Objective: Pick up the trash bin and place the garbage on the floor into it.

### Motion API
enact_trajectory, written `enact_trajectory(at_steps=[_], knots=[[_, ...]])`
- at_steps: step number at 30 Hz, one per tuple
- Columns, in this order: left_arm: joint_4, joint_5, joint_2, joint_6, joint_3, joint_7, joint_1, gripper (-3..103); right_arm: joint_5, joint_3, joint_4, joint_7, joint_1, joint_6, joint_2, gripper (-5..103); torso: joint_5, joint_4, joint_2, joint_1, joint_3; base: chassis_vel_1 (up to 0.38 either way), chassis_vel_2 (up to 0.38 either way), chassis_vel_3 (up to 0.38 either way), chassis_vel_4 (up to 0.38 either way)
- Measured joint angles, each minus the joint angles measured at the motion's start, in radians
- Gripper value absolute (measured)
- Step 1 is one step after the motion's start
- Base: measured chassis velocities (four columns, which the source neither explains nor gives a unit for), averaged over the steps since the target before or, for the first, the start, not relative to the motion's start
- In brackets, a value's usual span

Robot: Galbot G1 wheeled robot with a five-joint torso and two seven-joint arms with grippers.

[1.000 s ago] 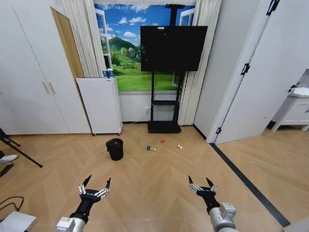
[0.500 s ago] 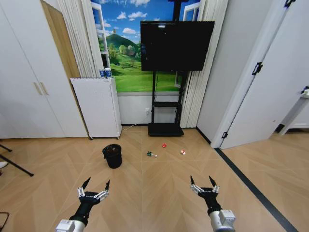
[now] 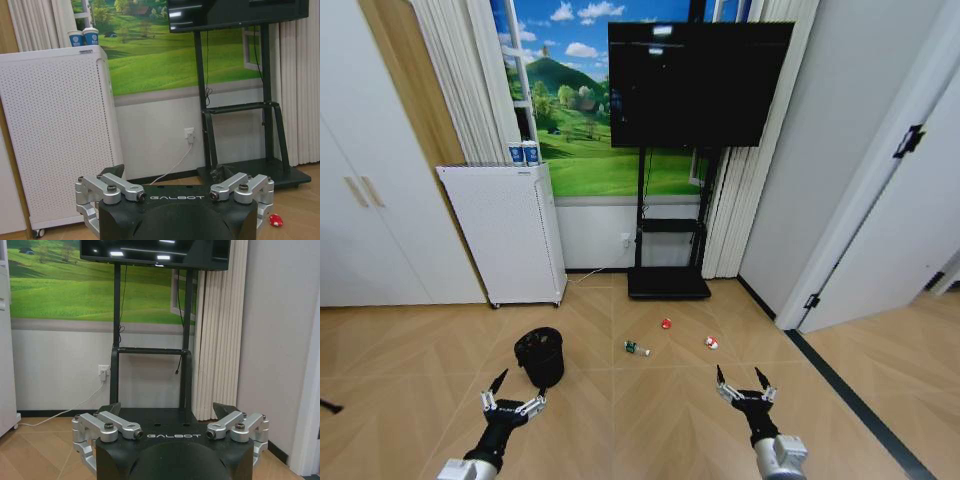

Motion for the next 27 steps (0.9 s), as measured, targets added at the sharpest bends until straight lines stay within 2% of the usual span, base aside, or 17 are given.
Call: enact_trajectory(at_steps=[3,5,6,8,9,10,12,13,15,16,19,20,21,22,23,26,27], knots=[[0.001,0.000,0.000,0.000,0.000,0.001,0.000,100,0.000,0.000,-0.003,0.003,0.002,0.003,0.000,100,-0.0027,-0.0005,0.000,0.000,0.000,-0.364,0.353,0.336,-0.354],[0.000,0.000,0.000,-0.001,0.000,0.001,0.000,100,0.001,0.000,-0.007,0.005,0.006,0.003,0.000,100,0.0007,0.0004,0.000,0.000,0.000,-0.335,0.366,0.318,-0.359],[0.000,0.000,0.000,-0.001,0.000,0.001,0.000,100,0.001,0.000,-0.007,0.005,0.006,0.003,0.000,100,0.0007,0.0004,0.000,0.000,0.000,-0.338,0.376,0.318,-0.359],[0.003,0.000,0.000,-0.001,0.000,0.002,0.000,100,0.001,0.000,-0.010,0.007,0.009,0.004,-0.001,100,-0.0028,-0.0003,0.000,0.000,0.000,-0.349,0.359,0.353,-0.345],[0.003,0.000,0.000,-0.001,0.000,0.002,0.000,100,0.001,0.000,-0.010,0.007,0.009,0.004,-0.001,100,-0.0028,-0.0003,0.000,0.000,0.000,-0.361,0.341,0.345,-0.342],[0.003,0.000,0.000,-0.001,0.001,0.002,0.000,100,0.002,0.000,-0.012,0.008,0.011,0.004,-0.003,100,-0.0003,-0.0002,0.000,0.000,0.000,-0.341,0.397,0.345,-0.342],[0.004,0.000,0.000,-0.001,0.000,0.002,0.000,100,0.002,0.000,-0.015,0.009,0.013,0.004,-0.003,100,0.0000,0.0001,0.000,0.000,0.000,-0.341,0.371,0.346,-0.357],[0.006,0.000,-0.001,-0.001,0.000,0.003,0.000,100,0.002,0.000,-0.016,0.011,0.014,0.005,-0.003,100,-0.0029,-0.0001,0.000,0.000,0.000,-0.389,0.304,0.376,-0.338],[0.006,0.000,-0.001,-0.001,0.001,0.003,0.000,100,0.002,0.000,-0.018,0.012,0.014,0.006,-0.003,100,-0.0019,-0.0006,0.000,0.000,0.000,-0.361,0.304,0.376,-0.348],[0.006,0.000,-0.001,-0.002,0.000,0.003,0.000,100,0.002,-0.001,-0.022,0.013,0.016,0.012,-0.003,100,0.0010,0.0004,0.000,0.000,0.000,-0.327,0.366,0.343,-0.383],[0.007,0.002,-0.001,-0.005,0.001,-0.001,0.000,100,-0.004,-0.001,-0.028,0.022,0.019,0.024,-0.003,100,-0.0026,-0.0001,0.000,0.000,0.000,-0.341,0.347,0.359,-0.369],[0.007,0.002,-0.001,-0.005,0.001,-0.001,0.000,100,-0.004,-0.001,-0.028,0.022,0.019,0.024,-0.003,100,-0.0026,-0.0001,0.000,0.000,0.000,-0.370,0.347,0.348,-0.340],[0.007,0.004,-0.002,-0.005,0.001,-0.014,0.000,100,-0.005,-0.001,-0.032,0.028,0.020,0.030,-0.003,100,-0.0008,-0.0005,0.000,0.000,0.000,-0.340,0.332,0.348,-0.367],[0.007,0.004,-0.004,-0.004,-0.001,-0.027,0.001,100,-0.004,-0.002,-0.035,0.030,0.023,0.040,-0.003,100,0.0004,0.0004,0.000,0.000,0.000,-0.310,0.318,0.349,-0.367],[0.011,-0.002,-0.005,-0.022,-0.004,-0.028,0.002,100,-0.004,-0.001,-0.036,0.030,0.022,0.049,-0.004,100,-0.0027,-0.0003,0.000,0.000,0.000,-0.310,0.272,0.321,-0.318],[0.014,-0.007,-0.007,-0.045,-0.013,-0.027,0.002,100,-0.004,-0.002,-0.037,0.026,0.019,0.058,-0.004,100,-0.0003,-0.0003,0.000,0.001,0.000,-0.268,0.261,0.227,-0.271],[0.012,-0.012,-0.007,-0.049,-0.016,-0.028,0.003,100,-0.006,-0.002,-0.038,0.022,0.016,0.062,-0.002,100,-0.0009,0.0003,0.000,0.000,0.000,-0.207,0.146,0.123,-0.091]])
